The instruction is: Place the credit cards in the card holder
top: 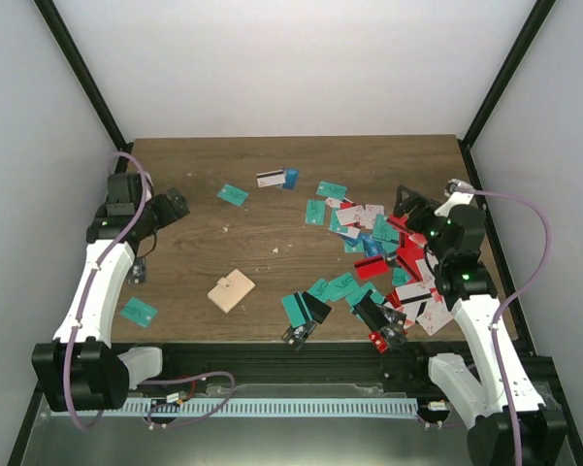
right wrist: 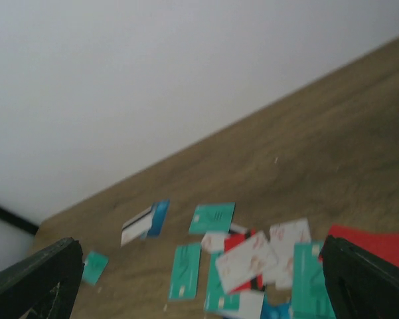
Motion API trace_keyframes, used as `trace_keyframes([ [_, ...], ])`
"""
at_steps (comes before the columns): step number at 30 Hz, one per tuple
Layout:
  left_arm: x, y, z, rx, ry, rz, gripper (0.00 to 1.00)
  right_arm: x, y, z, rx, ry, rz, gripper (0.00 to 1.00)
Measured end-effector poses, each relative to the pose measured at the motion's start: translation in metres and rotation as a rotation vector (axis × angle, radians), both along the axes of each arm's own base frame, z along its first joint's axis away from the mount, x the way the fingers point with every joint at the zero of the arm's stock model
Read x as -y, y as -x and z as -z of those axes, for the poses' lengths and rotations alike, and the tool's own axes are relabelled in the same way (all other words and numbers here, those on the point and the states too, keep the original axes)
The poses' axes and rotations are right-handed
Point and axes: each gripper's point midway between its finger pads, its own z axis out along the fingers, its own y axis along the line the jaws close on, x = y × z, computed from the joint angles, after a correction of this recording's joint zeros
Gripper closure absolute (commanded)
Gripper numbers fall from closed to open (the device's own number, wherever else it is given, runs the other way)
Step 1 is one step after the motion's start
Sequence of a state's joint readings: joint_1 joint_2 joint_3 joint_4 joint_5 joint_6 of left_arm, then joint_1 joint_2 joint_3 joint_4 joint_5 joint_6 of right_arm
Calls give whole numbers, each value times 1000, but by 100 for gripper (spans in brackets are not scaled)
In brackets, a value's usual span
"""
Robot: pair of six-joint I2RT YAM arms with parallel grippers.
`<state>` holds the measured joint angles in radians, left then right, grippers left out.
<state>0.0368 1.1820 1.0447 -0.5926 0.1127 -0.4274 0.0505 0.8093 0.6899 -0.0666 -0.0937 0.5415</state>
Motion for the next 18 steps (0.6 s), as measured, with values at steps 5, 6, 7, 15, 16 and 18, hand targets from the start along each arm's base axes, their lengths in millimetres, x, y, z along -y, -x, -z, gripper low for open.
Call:
trace_keyframes([
  [5, 2, 34, 26, -170, 11, -7, 0, -20, 10, 30, -139, -53, -86, 0],
  [6, 3, 39, 32, -196, 13, -4, 0, -24, 12, 36, -168, -61, -105, 0],
  [7, 6, 44, 38, -222, 15, 3, 0, -28, 14, 41, -193, -69, -122, 0],
  [15, 44, 78, 96, -435, 10, 132, 5, -69, 18, 72, -431, -103, -296, 0],
  [16, 52, 85, 103, -455, 8, 161, 6, -76, 21, 76, -459, -99, -321, 0],
  [18, 66, 100, 117, -501, 6, 213, 9, -86, 27, 83, -500, -91, -356, 0],
])
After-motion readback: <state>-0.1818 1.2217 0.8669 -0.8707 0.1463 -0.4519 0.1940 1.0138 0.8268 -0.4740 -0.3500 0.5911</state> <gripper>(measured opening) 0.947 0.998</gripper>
